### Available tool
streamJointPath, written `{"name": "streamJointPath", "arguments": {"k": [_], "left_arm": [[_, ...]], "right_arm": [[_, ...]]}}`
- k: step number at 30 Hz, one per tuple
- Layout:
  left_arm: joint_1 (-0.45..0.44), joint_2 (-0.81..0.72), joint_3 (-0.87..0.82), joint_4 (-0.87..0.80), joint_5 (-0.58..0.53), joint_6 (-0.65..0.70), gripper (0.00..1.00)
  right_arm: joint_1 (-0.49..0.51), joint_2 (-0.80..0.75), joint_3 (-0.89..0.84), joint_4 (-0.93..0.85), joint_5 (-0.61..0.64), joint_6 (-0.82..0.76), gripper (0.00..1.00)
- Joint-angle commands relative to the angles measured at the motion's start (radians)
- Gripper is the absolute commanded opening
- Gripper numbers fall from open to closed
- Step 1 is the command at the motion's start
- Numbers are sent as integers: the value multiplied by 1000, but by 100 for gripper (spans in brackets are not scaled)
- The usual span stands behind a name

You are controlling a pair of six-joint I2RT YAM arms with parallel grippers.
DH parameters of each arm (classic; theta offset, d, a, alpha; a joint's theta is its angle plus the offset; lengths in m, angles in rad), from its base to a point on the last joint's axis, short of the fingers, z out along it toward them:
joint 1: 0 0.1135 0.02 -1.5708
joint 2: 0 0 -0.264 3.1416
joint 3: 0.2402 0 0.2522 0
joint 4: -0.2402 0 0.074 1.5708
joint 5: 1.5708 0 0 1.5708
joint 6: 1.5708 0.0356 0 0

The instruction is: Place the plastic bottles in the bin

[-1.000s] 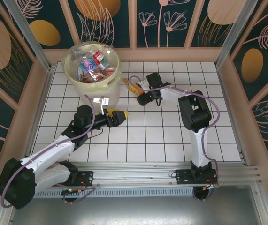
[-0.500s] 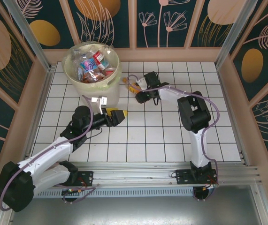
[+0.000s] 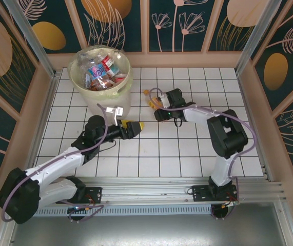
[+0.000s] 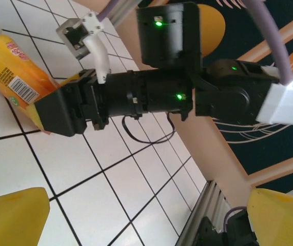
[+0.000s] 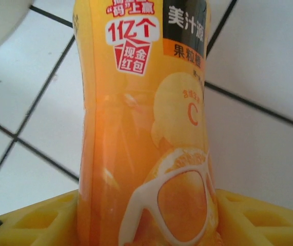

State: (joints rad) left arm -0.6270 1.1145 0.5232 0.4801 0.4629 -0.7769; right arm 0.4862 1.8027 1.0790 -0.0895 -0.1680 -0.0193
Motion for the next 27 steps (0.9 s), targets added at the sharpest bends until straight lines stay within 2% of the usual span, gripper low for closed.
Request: {"name": "streamJointPath", "arguments": {"k": [1, 8, 17, 27], "left_arm": [[-18, 40, 41, 97, -7, -27, 99], [-26, 114, 72, 159, -8, -60, 98], [-26, 209, 124, 318, 1, -138, 97], [-48, 332, 234, 411, 8, -199, 98]], "right_arm": [[9, -132, -114, 109, -55, 159, 59], [11, -425, -342, 225, -183, 285, 59], [19, -719, -461, 263, -350, 381, 59], [40, -856, -507, 298, -516, 426, 60]]}}
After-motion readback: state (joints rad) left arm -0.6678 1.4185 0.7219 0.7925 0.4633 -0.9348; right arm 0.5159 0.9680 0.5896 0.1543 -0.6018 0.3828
